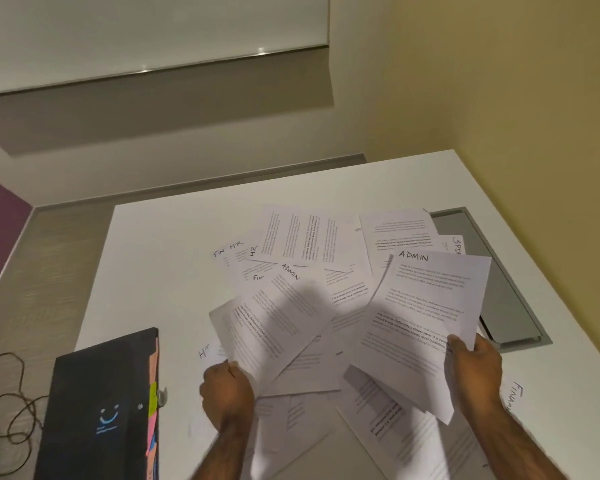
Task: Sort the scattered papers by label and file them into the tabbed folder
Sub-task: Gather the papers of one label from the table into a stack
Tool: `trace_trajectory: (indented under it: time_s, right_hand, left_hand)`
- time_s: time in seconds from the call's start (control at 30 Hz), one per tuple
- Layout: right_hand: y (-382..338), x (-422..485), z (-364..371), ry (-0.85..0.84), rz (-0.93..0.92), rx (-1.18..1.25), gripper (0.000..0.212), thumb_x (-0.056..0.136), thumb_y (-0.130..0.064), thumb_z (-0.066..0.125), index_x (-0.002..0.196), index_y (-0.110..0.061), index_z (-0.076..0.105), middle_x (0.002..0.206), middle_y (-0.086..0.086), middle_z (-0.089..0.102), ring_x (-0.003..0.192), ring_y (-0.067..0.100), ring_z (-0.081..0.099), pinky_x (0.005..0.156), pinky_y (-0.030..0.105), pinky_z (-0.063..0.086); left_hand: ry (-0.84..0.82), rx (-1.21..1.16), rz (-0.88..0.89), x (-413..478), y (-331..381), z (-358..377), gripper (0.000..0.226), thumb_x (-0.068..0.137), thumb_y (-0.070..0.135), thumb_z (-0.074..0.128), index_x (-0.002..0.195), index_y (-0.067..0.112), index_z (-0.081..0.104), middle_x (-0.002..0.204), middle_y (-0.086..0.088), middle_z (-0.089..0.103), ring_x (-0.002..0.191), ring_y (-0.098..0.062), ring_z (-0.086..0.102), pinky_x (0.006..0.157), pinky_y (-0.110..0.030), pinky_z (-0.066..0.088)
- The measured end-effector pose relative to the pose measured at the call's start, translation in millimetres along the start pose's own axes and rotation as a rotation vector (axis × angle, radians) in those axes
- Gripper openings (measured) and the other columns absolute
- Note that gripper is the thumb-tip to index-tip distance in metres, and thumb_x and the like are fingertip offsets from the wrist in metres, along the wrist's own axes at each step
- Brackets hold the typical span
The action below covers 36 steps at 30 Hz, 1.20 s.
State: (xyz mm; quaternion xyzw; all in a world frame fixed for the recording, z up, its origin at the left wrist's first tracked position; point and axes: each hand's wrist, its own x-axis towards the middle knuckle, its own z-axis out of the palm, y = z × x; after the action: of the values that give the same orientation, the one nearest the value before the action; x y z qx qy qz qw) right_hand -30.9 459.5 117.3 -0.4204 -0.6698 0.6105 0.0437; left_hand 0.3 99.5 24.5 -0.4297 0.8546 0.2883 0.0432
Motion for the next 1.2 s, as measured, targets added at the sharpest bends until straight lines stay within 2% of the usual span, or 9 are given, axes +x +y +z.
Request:
trace_trajectory:
  time_s: [0.27, 0.4, 0.53, 0.67, 0.8, 0.93, 1.1, 1.13, 1.2]
  right_hand:
    - [5.4, -14.5, 2.6, -0.058, -0.017, -0.051, 0.028, 0.100, -0.005, 0.056, 0.128, -0.003, 0.061, 0.113, 0.013, 0.068, 0.093, 0.028, 0.063, 0.088, 0.031, 0.047]
    - [13.9, -22.5, 8.0, -0.111, -0.037, -0.077, 0.027, 0.099, -0.007, 0.057, 0.125, -0.003, 0.063, 0.111, 0.015, 0.071, 0.089, 0.026, 0.067, 0.086, 0.036, 0.053]
    - [17.5, -31.9, 19.1, -0.215, -0.060, -0.098, 0.034, 0.100, -0.008, 0.056, 0.132, -0.001, 0.060, 0.115, 0.014, 0.068, 0.092, 0.027, 0.065, 0.083, 0.036, 0.053]
    - [8.0, -42.8, 29.7, -0.311, -0.092, -0.017, 0.029, 0.097, -0.008, 0.056, 0.125, -0.011, 0.064, 0.111, 0.003, 0.068, 0.091, 0.012, 0.064, 0.068, 0.026, 0.050]
    - [-5.2, -47.0, 36.1, -0.429, -0.112, 0.087, 0.030, 0.095, -0.008, 0.061, 0.124, -0.014, 0.069, 0.118, 0.000, 0.075, 0.107, 0.024, 0.071, 0.090, 0.047, 0.060]
    - [-16.5, -41.5, 38.5, -0.527, 0.029, 0.240, 0.028, 0.094, -0.008, 0.067, 0.121, -0.011, 0.071, 0.114, 0.009, 0.076, 0.104, 0.032, 0.073, 0.095, 0.058, 0.055]
    - [-35.3, -40.4, 25.6, -0.715, 0.032, 0.266, 0.029, 0.094, -0.007, 0.066, 0.122, -0.012, 0.071, 0.119, 0.013, 0.074, 0.108, 0.037, 0.071, 0.098, 0.062, 0.051]
    - [-38.8, -41.5, 23.1, -0.763, 0.035, 0.263, 0.030, 0.095, -0.006, 0.066, 0.124, -0.011, 0.070, 0.120, 0.015, 0.073, 0.110, 0.038, 0.070, 0.099, 0.062, 0.050]
    - [-45.4, -45.8, 20.3, -0.867, 0.021, 0.253, 0.034, 0.096, -0.007, 0.064, 0.130, -0.012, 0.067, 0.126, 0.016, 0.070, 0.115, 0.038, 0.068, 0.102, 0.061, 0.049]
  left_hand:
    - [0.050, -0.528, -0.147, 3.7, 9.4, -49.5, 0.021, 0.103, 0.011, 0.049, 0.107, 0.000, 0.068, 0.112, -0.023, 0.070, 0.098, -0.039, 0.064, 0.090, -0.044, 0.052]
    - [-0.195, -0.948, -0.269, -32.9, 43.2, -69.7, 0.011, 0.100, 0.003, 0.055, 0.104, 0.007, 0.064, 0.097, -0.008, 0.067, 0.085, -0.025, 0.065, 0.075, -0.034, 0.057]
    - [-0.382, -1.102, -0.284, -88.2, 79.1, -75.1, 0.011, 0.096, -0.005, 0.053, 0.090, 0.001, 0.059, 0.091, -0.017, 0.067, 0.087, -0.031, 0.067, 0.063, -0.033, 0.057]
    - [-0.517, -1.124, -0.274, -143.5, 97.2, -63.0, 0.013, 0.095, -0.008, 0.056, 0.102, -0.001, 0.065, 0.092, -0.019, 0.074, 0.078, -0.029, 0.071, 0.056, -0.032, 0.060]
    - [-0.572, -0.981, -0.207, -177.7, 106.4, -60.0, 0.007, 0.096, -0.001, 0.060, 0.102, -0.004, 0.063, 0.077, -0.018, 0.075, 0.060, -0.029, 0.072, 0.050, -0.031, 0.058]
    - [-0.609, -0.708, -0.137, -187.1, 98.5, -72.0, 0.043, 0.096, 0.041, 0.066, 0.093, -0.002, 0.067, 0.066, -0.015, 0.072, 0.053, -0.030, 0.066, 0.046, -0.028, 0.047]
    - [-0.045, -0.292, 0.181, -146.6, 57.1, -131.8, 0.076, 0.084, 0.083, 0.036, 0.075, 0.014, 0.067, 0.073, -0.004, 0.069, 0.074, -0.025, 0.065, 0.078, -0.041, 0.055]
    - [-0.032, -0.360, 0.199, -130.0, 55.4, -142.0, 0.071, 0.086, 0.079, 0.039, 0.081, 0.014, 0.069, 0.078, -0.006, 0.071, 0.079, -0.026, 0.067, 0.083, -0.044, 0.055]
    - [-0.284, -0.596, 0.163, -100.4, 67.0, -153.8, 0.055, 0.090, 0.065, 0.048, 0.104, 0.018, 0.072, 0.102, -0.005, 0.076, 0.098, -0.026, 0.070, 0.095, -0.046, 0.053]
